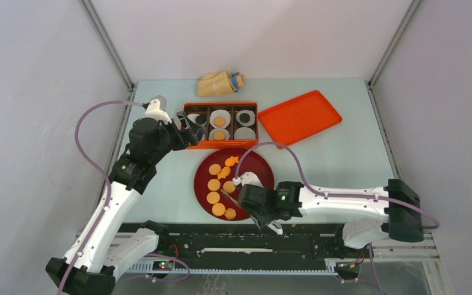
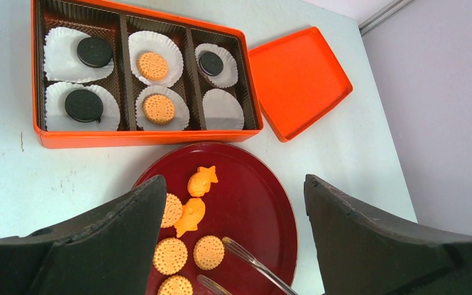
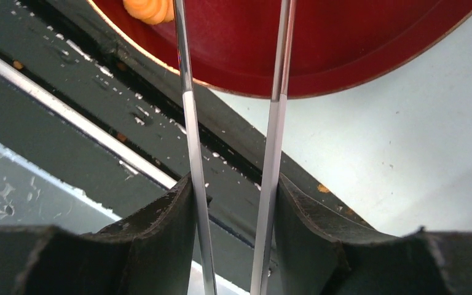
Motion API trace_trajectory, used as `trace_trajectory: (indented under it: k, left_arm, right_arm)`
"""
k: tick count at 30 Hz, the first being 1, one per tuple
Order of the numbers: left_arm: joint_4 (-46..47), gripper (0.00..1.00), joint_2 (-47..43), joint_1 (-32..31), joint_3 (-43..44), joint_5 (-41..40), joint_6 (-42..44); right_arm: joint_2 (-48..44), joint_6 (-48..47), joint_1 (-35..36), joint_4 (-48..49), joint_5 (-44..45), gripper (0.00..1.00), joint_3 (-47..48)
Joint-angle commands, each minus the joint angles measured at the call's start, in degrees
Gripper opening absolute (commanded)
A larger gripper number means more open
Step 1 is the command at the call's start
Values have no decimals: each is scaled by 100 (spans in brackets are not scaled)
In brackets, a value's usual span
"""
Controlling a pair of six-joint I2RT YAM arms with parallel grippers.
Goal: Pack the cookies
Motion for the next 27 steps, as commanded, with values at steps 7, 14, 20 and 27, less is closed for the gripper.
trace_trajectory:
  k: [7,14,20,27]
  left_arm:
    - [164,87,-44,-21,12,13,17]
    - [205,87,12,-20,24,31,17]
    - [279,87,161,-20,116,72,26]
    - [305,87,358,-20,163,48,97]
  right_arm:
    - [258,-329,-390,308,-26,42,217]
    - [-179,-600,-728,117,457,21,622]
    - [-451,-1127,-1506,180,689,20,1227]
    - [-137,-1623,-2529,765,401,20,1416]
